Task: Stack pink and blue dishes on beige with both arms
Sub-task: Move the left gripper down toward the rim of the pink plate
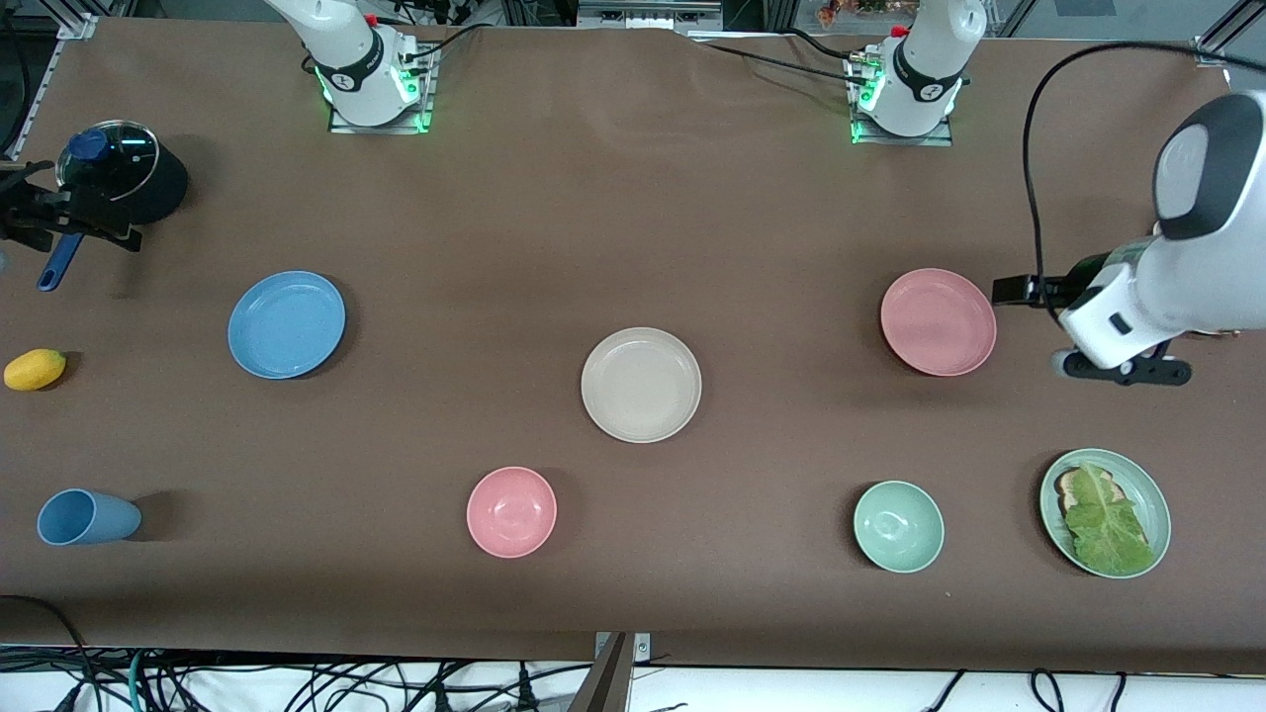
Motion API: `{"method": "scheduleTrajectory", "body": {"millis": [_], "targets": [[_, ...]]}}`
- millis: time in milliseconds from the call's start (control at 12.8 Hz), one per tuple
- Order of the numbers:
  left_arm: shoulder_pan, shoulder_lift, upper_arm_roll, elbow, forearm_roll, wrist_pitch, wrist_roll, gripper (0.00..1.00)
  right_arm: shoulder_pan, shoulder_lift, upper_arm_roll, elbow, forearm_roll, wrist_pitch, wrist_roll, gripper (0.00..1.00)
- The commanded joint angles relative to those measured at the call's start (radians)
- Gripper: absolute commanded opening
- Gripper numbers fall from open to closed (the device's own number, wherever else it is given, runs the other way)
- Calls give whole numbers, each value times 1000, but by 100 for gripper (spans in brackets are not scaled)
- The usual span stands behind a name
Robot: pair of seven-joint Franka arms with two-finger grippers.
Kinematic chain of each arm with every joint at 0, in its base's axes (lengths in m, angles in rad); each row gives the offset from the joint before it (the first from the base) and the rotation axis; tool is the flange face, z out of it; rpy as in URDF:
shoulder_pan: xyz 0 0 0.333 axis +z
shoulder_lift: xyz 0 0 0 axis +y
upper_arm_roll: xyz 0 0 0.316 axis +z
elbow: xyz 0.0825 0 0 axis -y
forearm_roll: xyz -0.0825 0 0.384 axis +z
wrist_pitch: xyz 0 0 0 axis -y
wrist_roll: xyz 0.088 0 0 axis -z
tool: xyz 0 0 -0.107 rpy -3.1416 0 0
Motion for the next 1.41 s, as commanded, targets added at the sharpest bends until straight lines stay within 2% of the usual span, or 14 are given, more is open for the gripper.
{"method": "scheduleTrajectory", "body": {"millis": [0, 312, 625, 859, 938, 1172, 1328], "targets": [[10, 66, -3, 33, -11, 12, 7, 100, 1, -15, -2, -10, -4, -2, 5, 100], [114, 115, -2, 12, -146, 47, 27, 100, 1, -13, -2, -10, -2, -3, 5, 100], [212, 105, -2, -118, -249, 175, 210, 100, 1, -13, -2, -10, -4, -3, 5, 100], [257, 86, -3, -187, -260, 251, 327, 100, 1, -15, -2, -10, -2, -3, 6, 100], [262, 63, -2, -233, -261, 299, 358, 100, 1, -13, -2, -10, -2, -3, 6, 100], [248, -76, 0, -492, -298, 556, 422, 100, 1, -13, -2, -10, -2, -3, 6, 100], [248, -90, 9, -539, -370, 589, 492, 100, 1, -13, -2, -10, -2, -3, 5, 100]]}}
